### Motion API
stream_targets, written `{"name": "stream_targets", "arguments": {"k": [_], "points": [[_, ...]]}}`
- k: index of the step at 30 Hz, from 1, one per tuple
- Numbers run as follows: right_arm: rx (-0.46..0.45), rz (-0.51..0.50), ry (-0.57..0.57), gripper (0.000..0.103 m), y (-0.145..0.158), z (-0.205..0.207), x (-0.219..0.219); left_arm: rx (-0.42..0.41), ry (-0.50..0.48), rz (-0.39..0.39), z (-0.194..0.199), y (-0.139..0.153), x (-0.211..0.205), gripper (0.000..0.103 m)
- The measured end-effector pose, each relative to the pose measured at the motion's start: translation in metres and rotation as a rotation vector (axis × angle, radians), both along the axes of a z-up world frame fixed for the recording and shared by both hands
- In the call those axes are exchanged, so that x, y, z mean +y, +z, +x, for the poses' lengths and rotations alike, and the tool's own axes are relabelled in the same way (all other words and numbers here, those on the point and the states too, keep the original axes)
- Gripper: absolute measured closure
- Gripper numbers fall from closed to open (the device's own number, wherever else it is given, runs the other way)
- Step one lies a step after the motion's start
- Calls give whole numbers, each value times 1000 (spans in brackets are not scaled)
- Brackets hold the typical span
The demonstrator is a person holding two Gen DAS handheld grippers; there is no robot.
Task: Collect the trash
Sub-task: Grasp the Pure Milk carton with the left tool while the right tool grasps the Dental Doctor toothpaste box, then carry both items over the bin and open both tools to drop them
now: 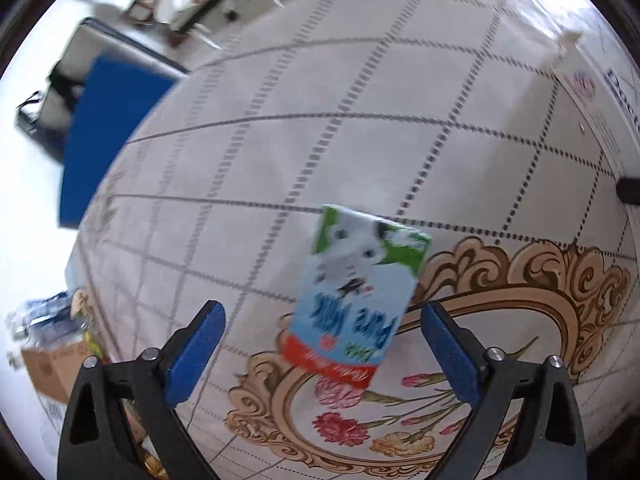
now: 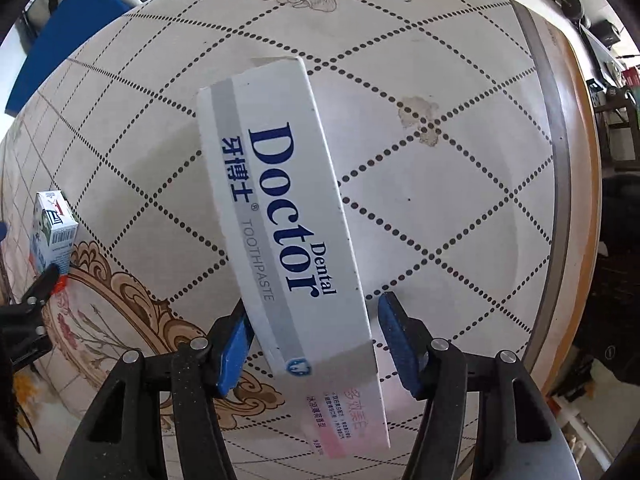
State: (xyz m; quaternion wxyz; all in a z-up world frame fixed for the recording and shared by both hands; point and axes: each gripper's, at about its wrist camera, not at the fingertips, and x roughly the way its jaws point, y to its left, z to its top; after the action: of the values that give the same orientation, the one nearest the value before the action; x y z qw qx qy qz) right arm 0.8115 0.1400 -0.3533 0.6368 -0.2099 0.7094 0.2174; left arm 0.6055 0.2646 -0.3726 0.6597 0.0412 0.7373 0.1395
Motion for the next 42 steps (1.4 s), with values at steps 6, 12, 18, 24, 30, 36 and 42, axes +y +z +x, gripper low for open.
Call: {"name": "stream_targets", "arguments": {"k": [6, 12, 18, 24, 30, 36, 42], "points": [[-41, 18, -5, 48, 8, -30, -31, -16, 55, -97, 5, -4, -1, 48], [-40, 39, 7, 49, 17, -56, -42, -33, 237, -125, -19, -1, 3, 49], [2, 53, 24, 49, 14, -95, -61, -166, 757, -316, -111, 3, 1, 49], [58, 39, 58, 49, 9, -156, -87, -228, 1130, -444, -217, -13, -30, 49], [76, 14, 137, 49, 5, -210, -91, -221, 1147, -411, -247, -22, -44, 49], [41, -25, 204, 48, 2, -236, -84, -153, 973, -308, -215, -27, -68, 43], [5, -50, 253, 42, -9, -265, -93, -139, 904, -246, -172, -24, -107, 42]]}}
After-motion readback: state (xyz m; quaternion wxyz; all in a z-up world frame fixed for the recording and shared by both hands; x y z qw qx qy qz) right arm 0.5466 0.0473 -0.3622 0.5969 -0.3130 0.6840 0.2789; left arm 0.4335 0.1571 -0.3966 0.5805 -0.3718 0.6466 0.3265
